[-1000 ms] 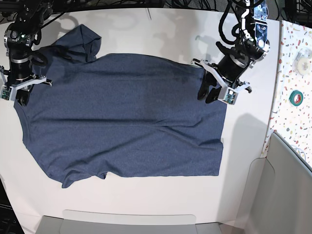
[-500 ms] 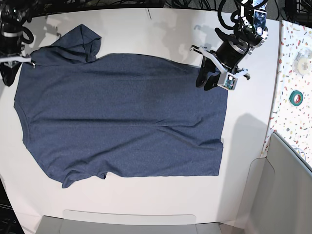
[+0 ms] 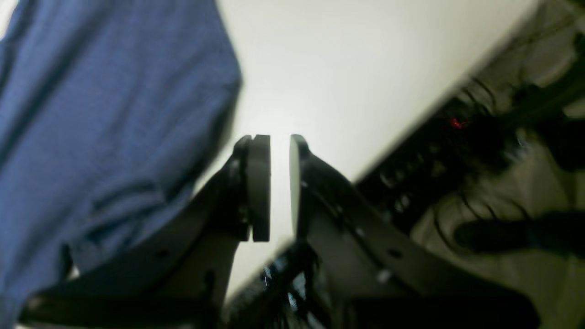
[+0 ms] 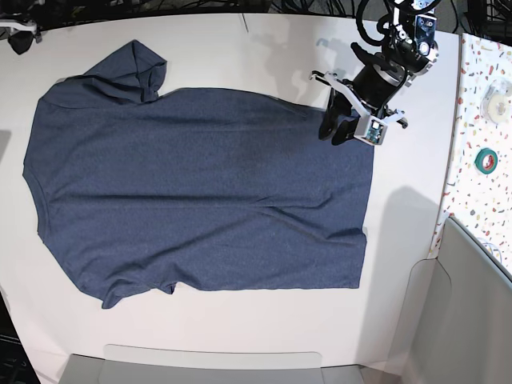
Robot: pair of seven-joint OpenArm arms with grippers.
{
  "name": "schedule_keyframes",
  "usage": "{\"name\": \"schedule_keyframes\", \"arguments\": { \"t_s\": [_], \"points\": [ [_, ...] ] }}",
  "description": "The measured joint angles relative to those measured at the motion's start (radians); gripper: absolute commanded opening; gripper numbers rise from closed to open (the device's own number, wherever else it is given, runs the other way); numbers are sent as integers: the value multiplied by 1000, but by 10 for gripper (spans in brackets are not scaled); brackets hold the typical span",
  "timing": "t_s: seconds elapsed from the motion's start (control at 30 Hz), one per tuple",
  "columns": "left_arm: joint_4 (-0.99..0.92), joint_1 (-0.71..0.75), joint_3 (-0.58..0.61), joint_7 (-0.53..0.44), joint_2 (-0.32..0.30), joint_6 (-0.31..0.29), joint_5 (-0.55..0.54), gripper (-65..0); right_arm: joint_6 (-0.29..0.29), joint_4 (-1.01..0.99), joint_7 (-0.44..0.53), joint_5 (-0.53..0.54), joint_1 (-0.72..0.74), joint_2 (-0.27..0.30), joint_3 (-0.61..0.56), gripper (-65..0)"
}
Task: Layout the t-shirt on the table in an organized manner, then fold the t-shirt properly
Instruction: 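Release the shirt and lift both grippers away from it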
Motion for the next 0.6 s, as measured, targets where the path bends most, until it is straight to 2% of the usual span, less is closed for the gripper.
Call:
{"name": "schedule_keyframes", "arguments": {
  "t_s": [0.13,0.23,0.33,0.47,0.6],
  "points": [
    [-1,2,0,0,-1,4,1,-509,1,-146,-26,58,3,-8,-12,-567],
    [-1,11,1,0,0,3,0,-509,1,-259,-24,59,-2,-6,-57,-567],
    [-1,17,1,0,-2,3,0,-509,16,-335,24,132,-3,3,-131,-567],
    [-2,16,1,0,-3,3,0,-509,24,-372,47,188,0,11,-251,-567],
    [-2,17,1,0,-3,5,1,-509,26,-356,22,254,-32,4,-341,-567]
  ]
}}
